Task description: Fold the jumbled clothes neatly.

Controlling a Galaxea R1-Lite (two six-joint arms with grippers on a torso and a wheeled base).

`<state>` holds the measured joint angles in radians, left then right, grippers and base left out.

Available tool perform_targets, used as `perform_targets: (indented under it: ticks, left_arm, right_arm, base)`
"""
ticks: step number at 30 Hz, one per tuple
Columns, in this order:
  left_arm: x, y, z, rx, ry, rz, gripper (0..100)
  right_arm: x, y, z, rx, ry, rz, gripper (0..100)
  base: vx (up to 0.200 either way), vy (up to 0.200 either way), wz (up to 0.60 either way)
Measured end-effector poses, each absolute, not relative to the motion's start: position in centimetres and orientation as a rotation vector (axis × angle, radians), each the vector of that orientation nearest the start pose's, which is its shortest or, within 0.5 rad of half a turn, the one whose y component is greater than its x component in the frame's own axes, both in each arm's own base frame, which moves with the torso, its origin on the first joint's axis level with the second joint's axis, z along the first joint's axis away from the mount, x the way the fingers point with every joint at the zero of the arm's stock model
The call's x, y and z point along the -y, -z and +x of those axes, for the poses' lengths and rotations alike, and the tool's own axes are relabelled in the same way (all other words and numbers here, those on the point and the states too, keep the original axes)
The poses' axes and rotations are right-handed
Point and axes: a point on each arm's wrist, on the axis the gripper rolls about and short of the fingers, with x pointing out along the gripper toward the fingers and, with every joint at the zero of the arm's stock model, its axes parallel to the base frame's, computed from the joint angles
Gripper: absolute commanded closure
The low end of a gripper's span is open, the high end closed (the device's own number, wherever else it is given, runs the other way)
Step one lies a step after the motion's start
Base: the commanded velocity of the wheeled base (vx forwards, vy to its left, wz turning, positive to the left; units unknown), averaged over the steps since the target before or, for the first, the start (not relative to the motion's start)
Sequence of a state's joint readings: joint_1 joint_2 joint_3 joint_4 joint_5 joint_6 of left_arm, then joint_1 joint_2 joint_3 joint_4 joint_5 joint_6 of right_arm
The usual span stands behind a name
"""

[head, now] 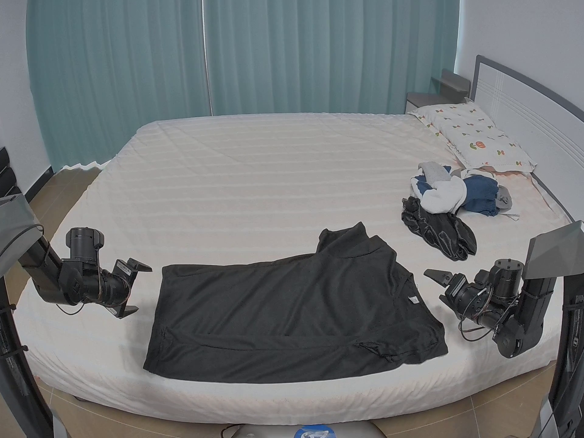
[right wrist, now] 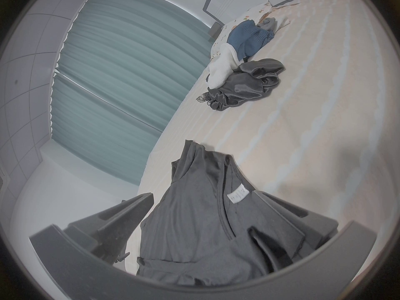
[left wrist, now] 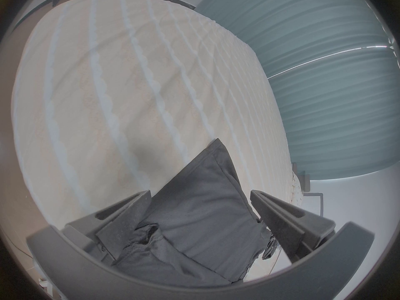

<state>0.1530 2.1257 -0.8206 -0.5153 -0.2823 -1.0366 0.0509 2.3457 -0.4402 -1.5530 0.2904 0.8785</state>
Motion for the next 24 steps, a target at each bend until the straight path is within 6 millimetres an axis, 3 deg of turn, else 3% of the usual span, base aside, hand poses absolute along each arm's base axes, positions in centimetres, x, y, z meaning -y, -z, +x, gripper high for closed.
perform_targets:
  ticks: [5,17,24]
  left_arm:
    - [-4.66,-3.32,34.41,-0.782,-0.291,-1.153,0]
    - [-4.68,-3.5,34.62,-0.774,-0.286,-1.157,0]
    - [-4.62,-3.51,34.62,-0.773,-0.284,-1.154,0]
  right_arm:
    - [-2.33,1.08,31.77,-0.483,-0.163,0.907,0]
    - [-2.38,1.34,31.57,-0.497,-0.159,0.908,0]
    - [-2.33,1.51,31.54,-0.502,-0.155,0.908,0]
  base:
    - [0.0,0.0,0.0]
    - [0.0,-0.2,0.0]
    - [0.0,0.0,0.0]
